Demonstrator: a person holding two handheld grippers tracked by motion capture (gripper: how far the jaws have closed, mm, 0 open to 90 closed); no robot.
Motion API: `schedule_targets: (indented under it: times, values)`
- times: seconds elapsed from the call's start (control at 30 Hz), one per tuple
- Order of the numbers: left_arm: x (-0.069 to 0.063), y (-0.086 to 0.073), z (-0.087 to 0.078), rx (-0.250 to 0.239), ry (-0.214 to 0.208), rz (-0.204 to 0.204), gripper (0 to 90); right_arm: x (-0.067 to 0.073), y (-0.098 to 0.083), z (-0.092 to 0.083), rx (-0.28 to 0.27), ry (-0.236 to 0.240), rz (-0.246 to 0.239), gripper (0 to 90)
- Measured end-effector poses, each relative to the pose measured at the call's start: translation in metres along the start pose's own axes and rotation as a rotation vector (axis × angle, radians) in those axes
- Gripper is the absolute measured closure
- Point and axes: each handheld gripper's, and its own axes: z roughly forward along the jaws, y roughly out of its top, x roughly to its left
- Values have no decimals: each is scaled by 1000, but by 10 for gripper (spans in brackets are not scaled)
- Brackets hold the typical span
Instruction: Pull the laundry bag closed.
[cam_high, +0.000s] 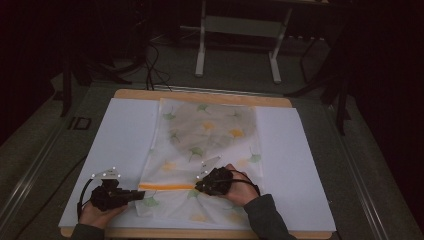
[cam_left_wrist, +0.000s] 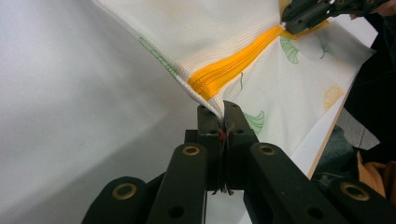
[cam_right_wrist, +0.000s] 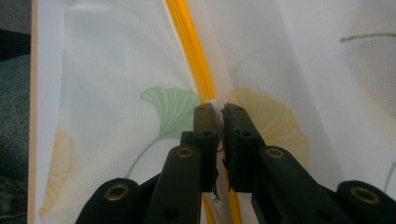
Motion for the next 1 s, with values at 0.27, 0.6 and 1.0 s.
schedule_targets:
  times: [0.27,0.6,1.0]
  values:
    - [0,0,0,2,2,-2,886,1,-8,-6,-1,-9,13,842]
    - [0,0,0,3,2,-1,886,0,-16,-14,5,-20,29,842]
    - [2,-1,-2,-3,8,-7,886,-2,-26,-21,9,-32,49,842]
